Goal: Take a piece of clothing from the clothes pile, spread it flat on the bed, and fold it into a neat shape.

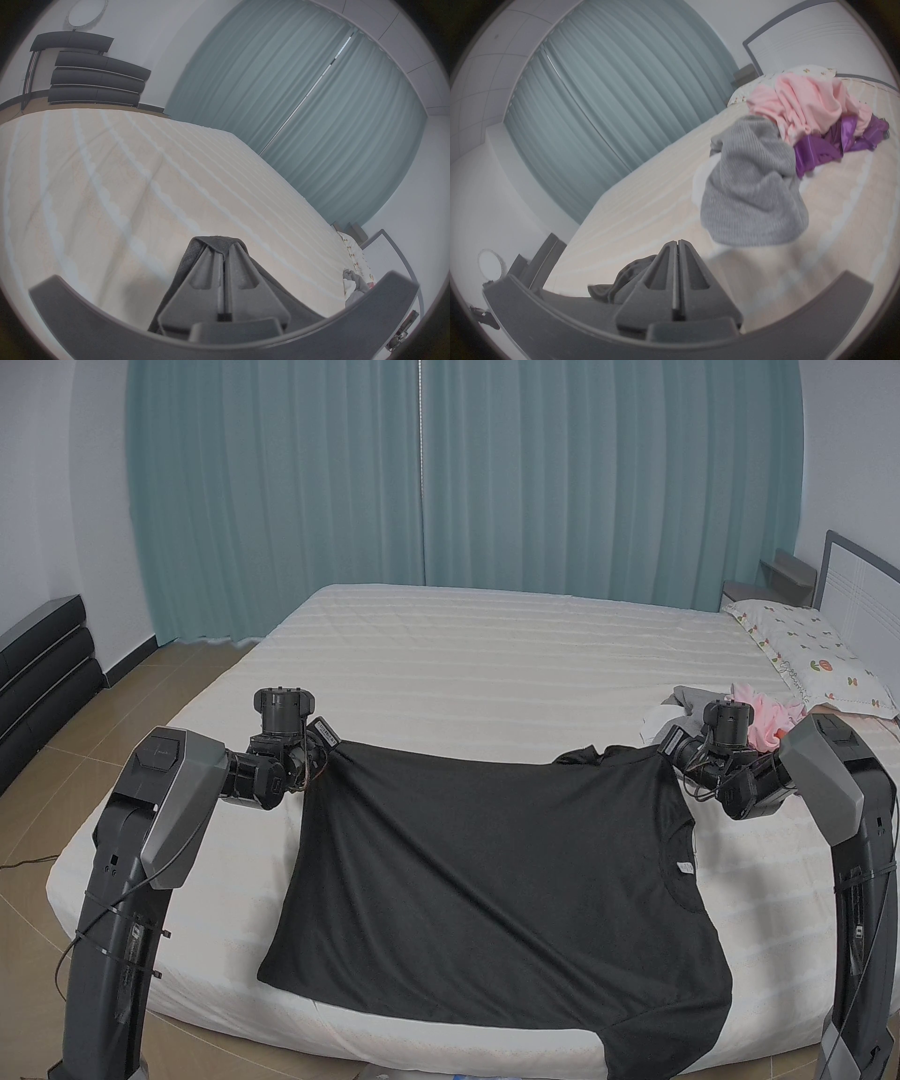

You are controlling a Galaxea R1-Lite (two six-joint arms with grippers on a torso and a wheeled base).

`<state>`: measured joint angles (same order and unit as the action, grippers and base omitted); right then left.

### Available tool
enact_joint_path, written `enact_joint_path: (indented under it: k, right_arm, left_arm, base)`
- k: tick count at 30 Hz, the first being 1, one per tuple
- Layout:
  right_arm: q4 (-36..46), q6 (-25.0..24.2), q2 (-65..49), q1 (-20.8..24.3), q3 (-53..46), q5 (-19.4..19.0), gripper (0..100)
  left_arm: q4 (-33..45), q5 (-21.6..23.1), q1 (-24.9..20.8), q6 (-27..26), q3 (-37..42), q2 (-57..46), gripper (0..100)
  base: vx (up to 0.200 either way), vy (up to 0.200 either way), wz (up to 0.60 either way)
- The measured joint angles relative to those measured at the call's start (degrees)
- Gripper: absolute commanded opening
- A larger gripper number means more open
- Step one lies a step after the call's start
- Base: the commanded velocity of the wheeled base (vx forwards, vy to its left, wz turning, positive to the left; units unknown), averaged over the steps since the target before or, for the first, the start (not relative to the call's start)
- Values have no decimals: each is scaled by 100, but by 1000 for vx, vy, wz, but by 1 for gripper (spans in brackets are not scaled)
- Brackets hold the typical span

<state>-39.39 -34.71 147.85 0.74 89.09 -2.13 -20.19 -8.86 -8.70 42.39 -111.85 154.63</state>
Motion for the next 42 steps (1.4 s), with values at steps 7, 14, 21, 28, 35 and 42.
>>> enact_joint_path:
  k: [7, 14, 21, 28, 35, 42]
  right_arm:
    - [-117, -40, 245, -28, 652, 405, 0]
    - [-311, -13, 634, -9, 1157, 625, 0]
    - [-347, 46, 1045, -9, 1480, 790, 0]
    - [-290, 52, 1246, -12, 1485, 761, 0]
    - [-323, 59, 1293, 20, 1276, 681, 100]
    - [-467, -22, 1006, 7, 722, 566, 100]
  left_arm:
    - [-39, 2, 0, -122, -229, 157, 0]
    - [-173, 66, -13, -229, -271, 307, 0]
    - [-291, 101, -27, -282, -276, 444, 0]
    - [-296, 178, -27, -295, -276, 507, 0]
    - [-258, 180, -46, -290, -276, 522, 100]
    - [-201, 126, -50, -276, -229, 472, 100]
  base:
    - [0, 0, 0]
    - [0, 0, 0]
    - [0, 0, 0]
    - [0, 0, 0]
    - [0, 0, 0]
    - [0, 0, 0]
